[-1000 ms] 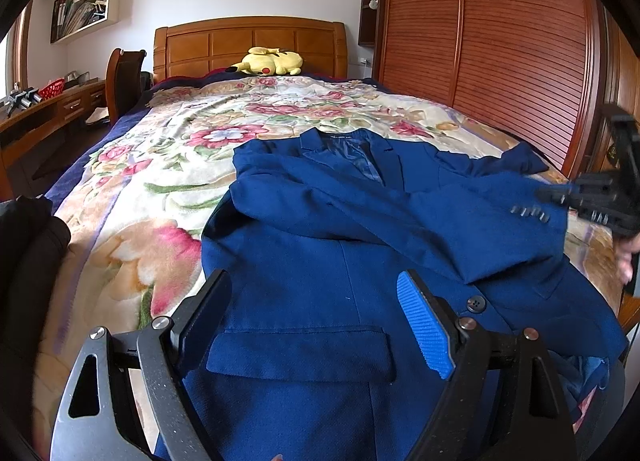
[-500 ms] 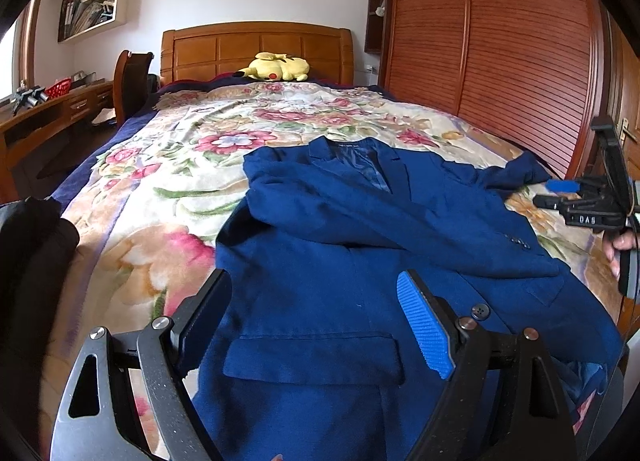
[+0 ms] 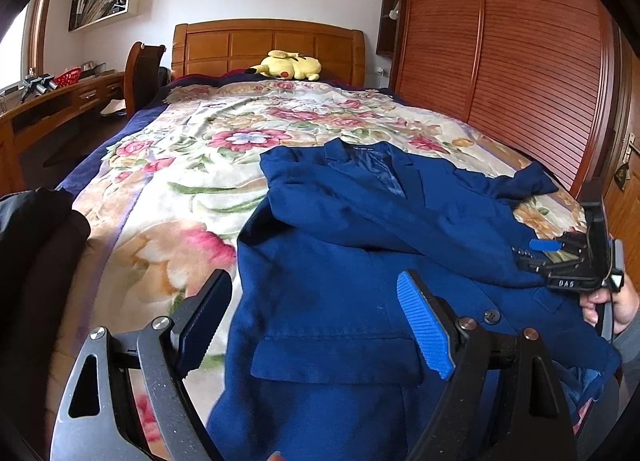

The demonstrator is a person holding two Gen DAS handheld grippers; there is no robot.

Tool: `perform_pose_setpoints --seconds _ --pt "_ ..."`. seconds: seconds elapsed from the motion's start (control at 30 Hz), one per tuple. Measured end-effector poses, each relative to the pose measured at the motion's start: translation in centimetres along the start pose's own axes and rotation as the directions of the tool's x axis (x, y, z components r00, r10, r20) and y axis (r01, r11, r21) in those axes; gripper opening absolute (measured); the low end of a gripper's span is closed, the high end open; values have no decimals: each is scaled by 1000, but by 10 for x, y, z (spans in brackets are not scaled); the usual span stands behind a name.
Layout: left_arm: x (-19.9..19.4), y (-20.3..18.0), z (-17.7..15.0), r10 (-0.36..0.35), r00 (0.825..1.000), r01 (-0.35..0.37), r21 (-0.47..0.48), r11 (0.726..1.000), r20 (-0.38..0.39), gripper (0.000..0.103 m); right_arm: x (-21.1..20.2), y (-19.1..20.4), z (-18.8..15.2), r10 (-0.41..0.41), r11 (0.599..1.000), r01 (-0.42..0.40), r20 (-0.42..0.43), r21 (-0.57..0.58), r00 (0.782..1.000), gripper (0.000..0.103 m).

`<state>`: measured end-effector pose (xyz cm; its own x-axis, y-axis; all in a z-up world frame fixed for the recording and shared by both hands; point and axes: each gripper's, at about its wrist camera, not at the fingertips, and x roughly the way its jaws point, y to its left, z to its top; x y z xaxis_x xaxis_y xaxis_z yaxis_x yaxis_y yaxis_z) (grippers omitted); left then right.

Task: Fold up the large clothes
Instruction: 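Close the left tool on the jacket's side edge, tug it flat, then open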

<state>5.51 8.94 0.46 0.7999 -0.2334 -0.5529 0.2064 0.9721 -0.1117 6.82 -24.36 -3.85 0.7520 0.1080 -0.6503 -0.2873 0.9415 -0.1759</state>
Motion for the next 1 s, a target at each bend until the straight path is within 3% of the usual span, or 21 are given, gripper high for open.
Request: perform_pose_setpoints --seconds 0.27,0.4,0.57,0.77,1.0 --pt "22 20 37 55 997 -54 20 998 -54 84 10 -3 -5 24 999 -24 11 28 1000 59" --pt "39 24 51 50 996 -47 38 998 -75 81 8 -2 -7 29 999 -30 23 38 999 59" --pt "81 26 63 40 990 -34 44 998 -136 66 8 0 -8 34 998 -35 26 43 999 59" --pt "135 28 68 84 966 -67 79 995 -246 60 5 -2 -9 44 997 -46 33 55 998 59" --pt "166 32 67 82 956 -67 63 996 -283 46 2 -4 -9 60 995 -63 47 74 997 59"
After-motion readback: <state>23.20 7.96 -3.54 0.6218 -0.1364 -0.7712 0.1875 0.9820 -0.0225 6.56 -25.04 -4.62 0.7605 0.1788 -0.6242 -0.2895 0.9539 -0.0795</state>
